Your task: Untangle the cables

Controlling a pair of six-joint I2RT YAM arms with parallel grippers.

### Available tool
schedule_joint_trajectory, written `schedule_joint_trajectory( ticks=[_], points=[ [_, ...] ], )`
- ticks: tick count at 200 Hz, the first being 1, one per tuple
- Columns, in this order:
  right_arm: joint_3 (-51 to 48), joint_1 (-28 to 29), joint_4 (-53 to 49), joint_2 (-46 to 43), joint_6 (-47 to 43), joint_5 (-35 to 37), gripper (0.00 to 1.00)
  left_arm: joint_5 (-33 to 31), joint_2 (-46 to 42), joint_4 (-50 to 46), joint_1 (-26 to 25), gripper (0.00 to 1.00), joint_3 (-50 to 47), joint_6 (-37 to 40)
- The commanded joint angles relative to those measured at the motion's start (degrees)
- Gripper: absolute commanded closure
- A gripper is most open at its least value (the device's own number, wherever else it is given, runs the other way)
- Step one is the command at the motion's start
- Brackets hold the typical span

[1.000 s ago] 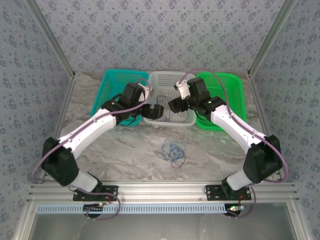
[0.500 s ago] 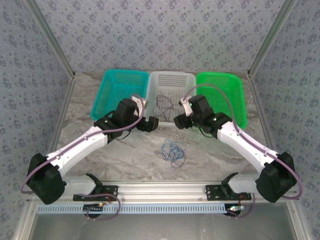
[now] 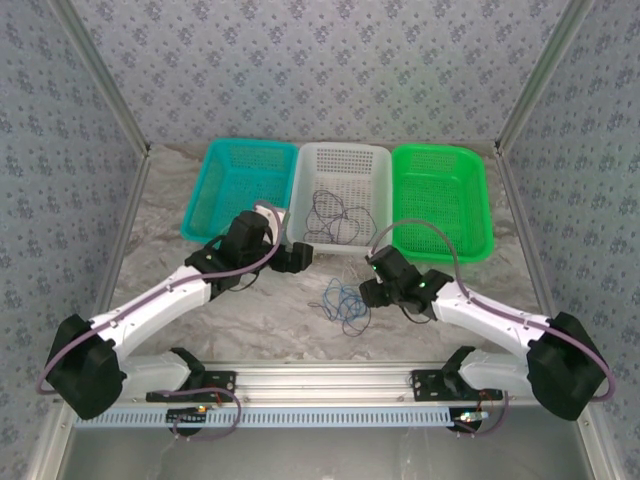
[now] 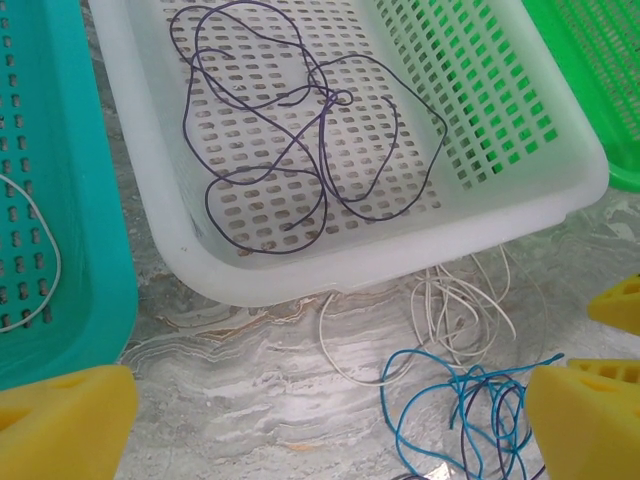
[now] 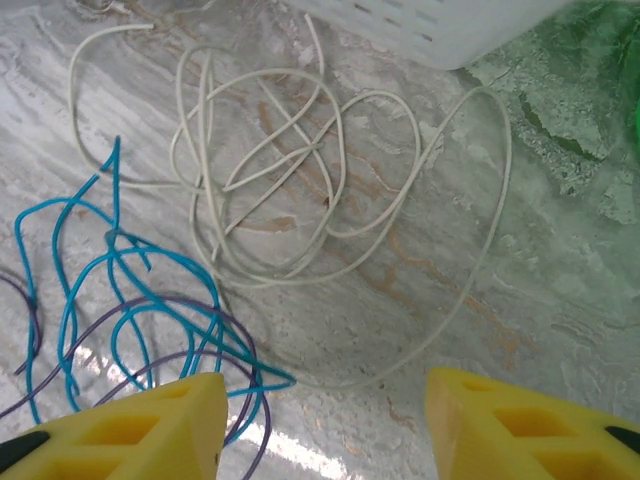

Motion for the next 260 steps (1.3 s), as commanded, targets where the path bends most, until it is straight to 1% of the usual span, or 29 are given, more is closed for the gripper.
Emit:
schedule_joint_trajectory(
  ticks=[1,21,63,71,74,75,78,80,87,95,107,136,160,184,204,236,260],
  points=[
    [-1.3,0.4,5.7,2.0,2.4,0.8,0.45,1.1,-1.4,2.2,0.0,0.01,0.0,-1.2],
    [-2.0,0.4,8.8,3.9,2.8,0.9,0.47,1.1,-1.8,2.5,0.0,0.0,-0.4,-1.5],
    [-2.8,0.4,12.8,7.1,3.3,1.1,0.62,1.1,-2.2,2.5,0.1,0.0,-1.0,-1.8],
    [-3.0,0.4,13.5,7.2,3.5,1.2,0.69,1.0,-2.3,2.5,0.0,0.01,-1.0,-1.9],
    [-3.1,0.5,13.6,7.2,3.6,1.2,0.72,0.8,-2.3,2.5,0.0,0.01,-1.0,-1.9],
    [-3.1,0.4,13.6,7.2,3.6,1.2,0.75,0.9,-2.4,2.5,0.0,0.01,-1.0,-1.9],
    [-3.1,0.5,13.7,6.9,3.8,1.2,0.77,0.9,-2.4,2.5,0.0,0.01,-1.0,-1.9],
    [-3.2,0.6,13.8,6.8,3.8,1.2,0.81,0.8,-2.5,2.4,0.0,0.01,-1.0,-1.9],
    [-3.6,0.8,13.9,5.9,3.9,1.2,0.89,0.8,-2.7,2.4,0.0,0.0,-1.0,-2.0],
    [-4.0,1.2,14.2,4.2,3.8,1.5,0.95,0.8,-2.8,2.4,0.0,0.01,-1.2,-2.0],
    [-4.7,1.8,13.8,1.1,3.4,1.9,1.0,0.7,-3.1,2.4,0.1,0.01,-1.3,-2.1],
    [-5.8,2.9,10.6,-10.2,1.7,1.6,1.0,0.7,-3.3,2.7,0.0,0.01,-1.6,-2.3],
    [-5.9,2.4,8.1,-19.4,1.7,-1.8,1.0,1.4,-3.0,3.9,0.1,0.01,-1.9,-2.7],
    [-5.6,2.1,6.0,-25.4,2.9,-4.1,1.0,2.6,-2.6,5.4,-0.1,0.0,-1.9,-2.8],
    [-5.1,1.4,5.5,-27.3,4.4,-7.4,1.0,6.2,-2.6,8.1,-0.8,0.01,-1.8,-1.3],
    [-3.0,-1.4,4.4,-26.4,8.7,-12.0,1.0,11.1,-3.0,12.7,-5.0,0.01,-2.2,4.6],
    [-2.0,-3.5,4.1,-25.7,11.1,-13.5,1.0,18.5,-3.7,19.0,-6.4,0.01,-4.6,4.9]
  ],
)
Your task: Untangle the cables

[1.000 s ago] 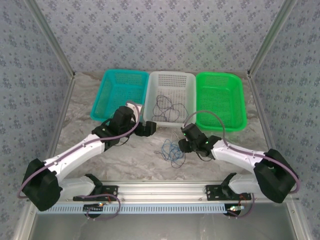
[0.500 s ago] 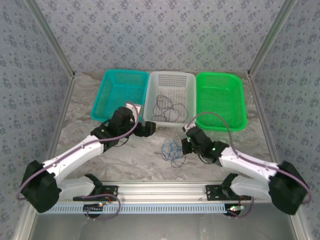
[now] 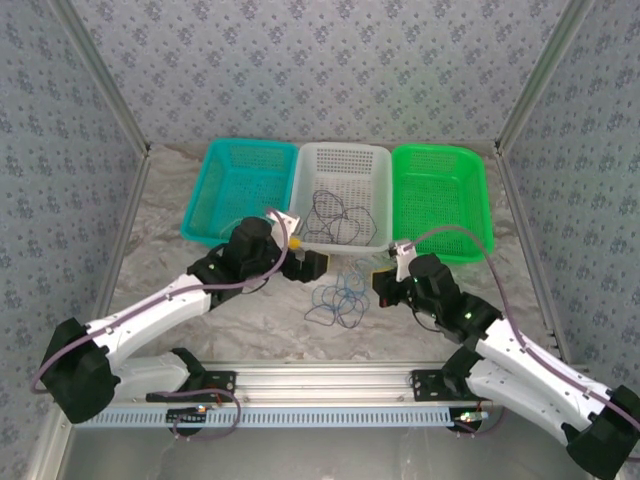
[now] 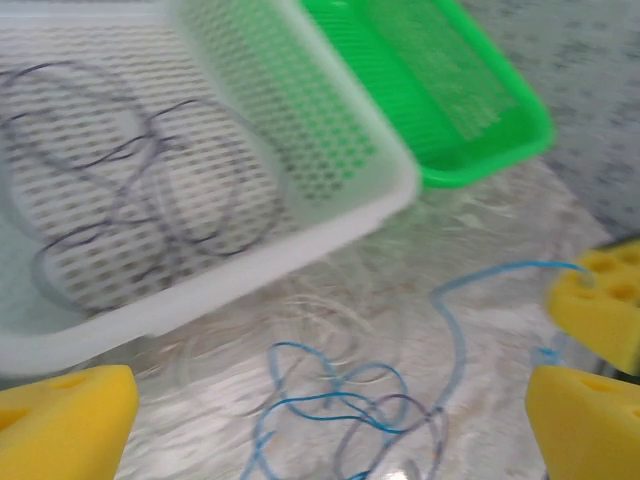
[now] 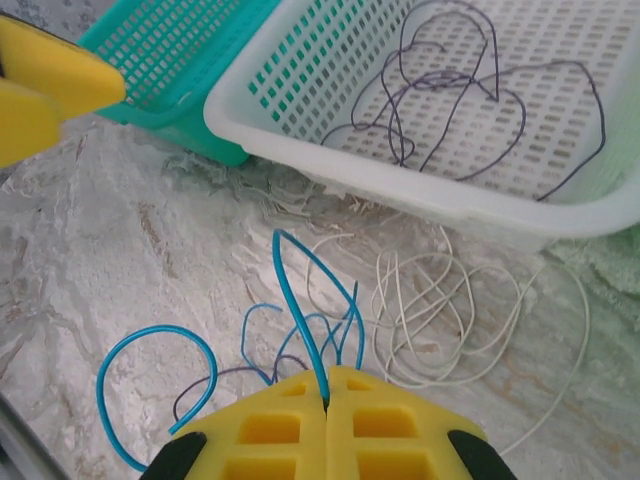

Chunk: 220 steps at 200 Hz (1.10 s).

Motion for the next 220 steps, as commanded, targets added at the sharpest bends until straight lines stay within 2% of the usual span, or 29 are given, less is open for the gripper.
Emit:
schedule_joint_trajectory(
  ticks=[1,23,77,114,155,167,201,220],
  points=[
    [3.0,-1.7,-1.4,0.3,4.0,-3.4,1.0,8.7,-1.7,8.3,-1.1,0.01,-2.3,2.6],
    [3.0,-2.7,-0.9,0.8,5.6,-3.8,1.0,12.5,-1.8,12.9,-2.7,0.03,-4.3,1.9],
    [2.5,-3.0,1.8,1.5,6.7,-5.4,1.0,17.9,4.4,13.7,-6.0,0.14,-2.4,1.9],
    [2.3,-2.9,2.9,1.4,6.7,-6.5,1.0,18.1,9.3,13.6,-6.5,0.25,0.3,2.1],
    [1.8,-2.7,3.8,1.4,6.4,-7.2,1.0,18.0,11.5,19.8,-6.7,0.32,0.4,-0.1],
    [1.5,-2.7,4.0,1.4,6.5,-7.0,1.0,18.0,12.1,20.6,-6.9,0.39,0.6,-0.2],
    [0.8,-2.8,4.1,1.1,7.6,-5.3,0.99,15.9,12.3,20.5,-7.5,0.77,0.6,-0.2],
    [0.0,-2.8,4.9,1.0,9.1,-4.4,0.98,13.1,11.2,22.2,-7.9,0.86,-0.5,-1.0]
  ],
)
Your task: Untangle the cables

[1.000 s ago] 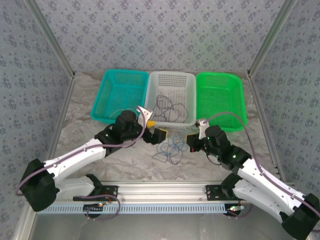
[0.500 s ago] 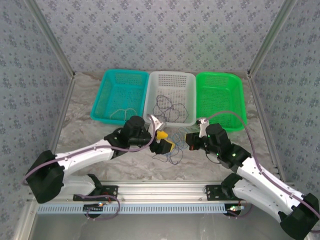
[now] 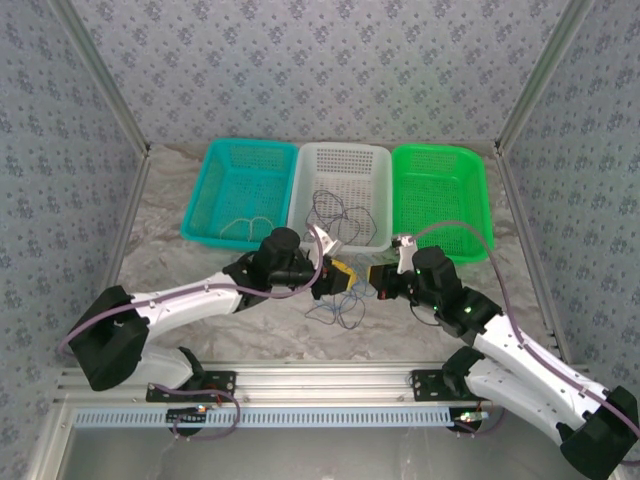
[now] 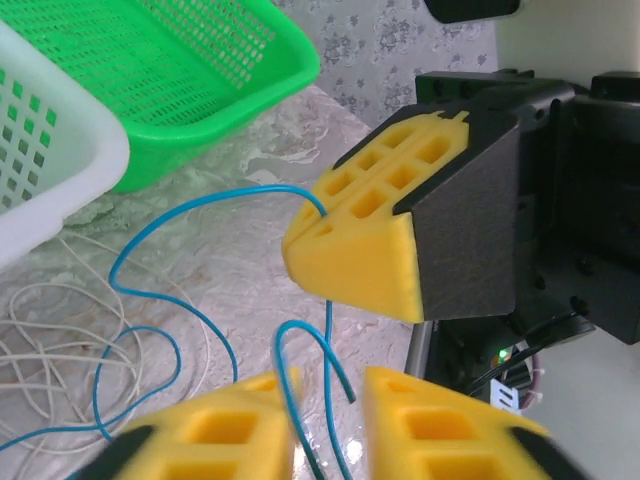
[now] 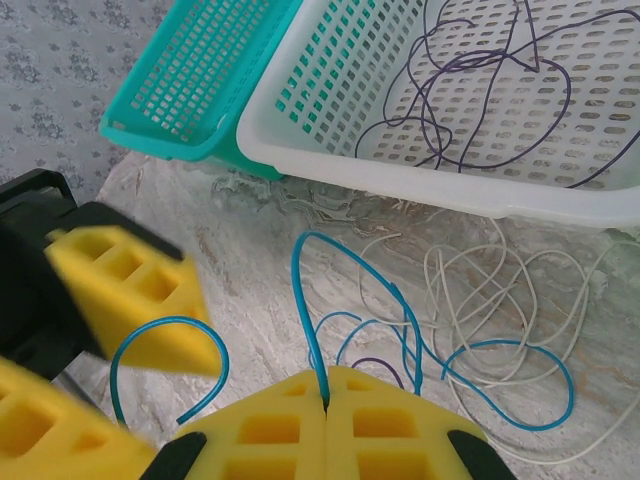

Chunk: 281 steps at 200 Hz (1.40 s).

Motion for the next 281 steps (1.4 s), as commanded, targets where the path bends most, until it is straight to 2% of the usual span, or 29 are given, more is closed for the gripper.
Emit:
schedule_joint_trajectory(
  ticks=[1,35,55,77,91,110,129,157,182,229,248,281],
  points=[
    [-1.1,-0.1,1.6,-0.5,2.5,1.7,0.98,-3.0,-0.8,4.2,-0.7,0.86,0.3,-0.5],
    [-4.2,-0.3,3.0,-0.4,8.7,5.7,0.97,-9.3,-3.7,8.7,-2.2,0.91,-1.6,-1.2],
    [-6.9,-0.3,5.7,-0.3,13.3,6.1,0.93,-11.8,-5.3,9.7,-3.3,0.95,-1.5,-0.3],
    [-8.0,-0.3,7.5,-0.1,14.2,3.9,0.74,-12.5,-6.7,10.8,-3.7,1.0,-0.8,-0.4],
    [-7.1,-0.2,4.9,-1.2,12.4,4.9,0.51,-12.5,-7.8,10.9,-3.8,1.0,-0.3,-0.7],
    [-6.1,-0.2,1.2,-4.6,9.7,7.7,0.43,-13.1,-9.6,10.3,-3.8,1.0,0.1,-0.9],
    [-5.6,-0.1,-2.5,-8.0,6.5,10.9,0.27,-15.2,-11.5,9.1,-3.8,1.0,0.5,-1.7],
    [-5.8,1.9,-6.0,-11.0,0.5,13.7,0.13,-16.4,-12.8,7.9,-3.8,1.0,2.1,-3.8],
    [-6.1,7.2,-3.8,-12.0,-4.7,18.0,0.09,-16.9,-12.6,6.3,-3.8,1.0,4.1,-4.7],
    [-7.3,20.1,2.2,-8.7,-16.2,31.5,0.08,-18.2,-12.3,4.4,-3.8,1.0,6.6,-5.9],
    [-7.3,22.0,5.4,-5.6,-17.7,35.4,0.06,-17.2,-12.3,4.6,-3.8,1.0,7.0,-6.8],
    [-8.3,20.6,14.6,0.4,-18.5,38.9,0.05,-15.5,-12.7,6.1,-3.8,1.0,7.0,-8.9]
  ],
)
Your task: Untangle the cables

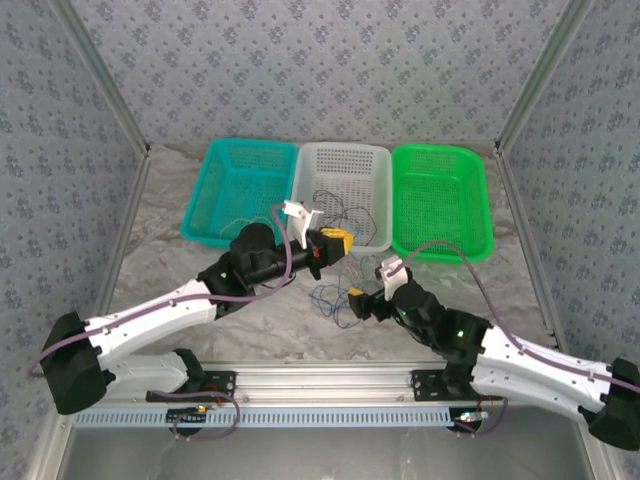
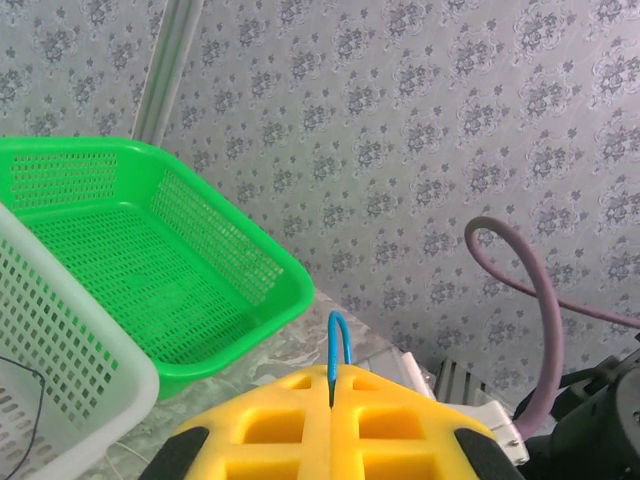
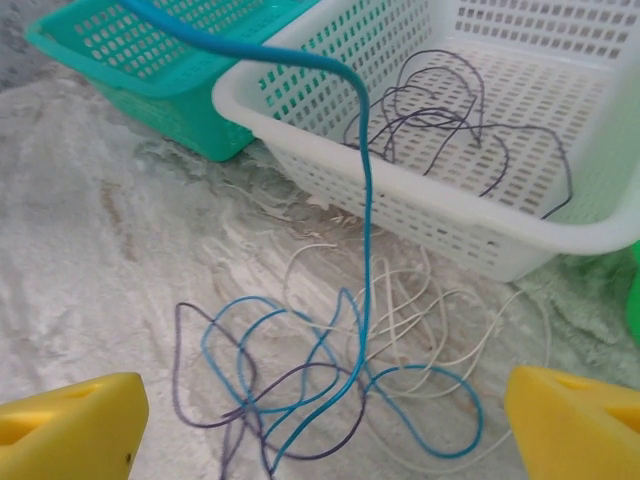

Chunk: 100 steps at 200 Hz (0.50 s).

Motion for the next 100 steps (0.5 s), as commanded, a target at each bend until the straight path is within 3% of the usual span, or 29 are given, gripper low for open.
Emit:
schedule_joint_trajectory(
  ticks=[1,26,53,100],
  points=[
    [-0.8,-1.2,8.8,3.3,-2.9,6.0,0.05,1.5,-1.2,1.8,-0.2,1.0,2.3,-2.2],
    [1.7,-4.1,7.3,9.2,1.4,7.5,0.08,1.7,-2.6,2.0,-0.2,1.0,2.5,-2.4],
    [2.3,-5.7,8.4,13.4,4.6,4.1,0.14,1.7,-4.3,1.9,-0.2,1.0,3.6,-1.5],
    [1.3,-5.9,6.7,15.7,10.6,3.2,0.31,2.3,-5.9,0.6,-0.2,1.0,8.2,1.3]
  ],
)
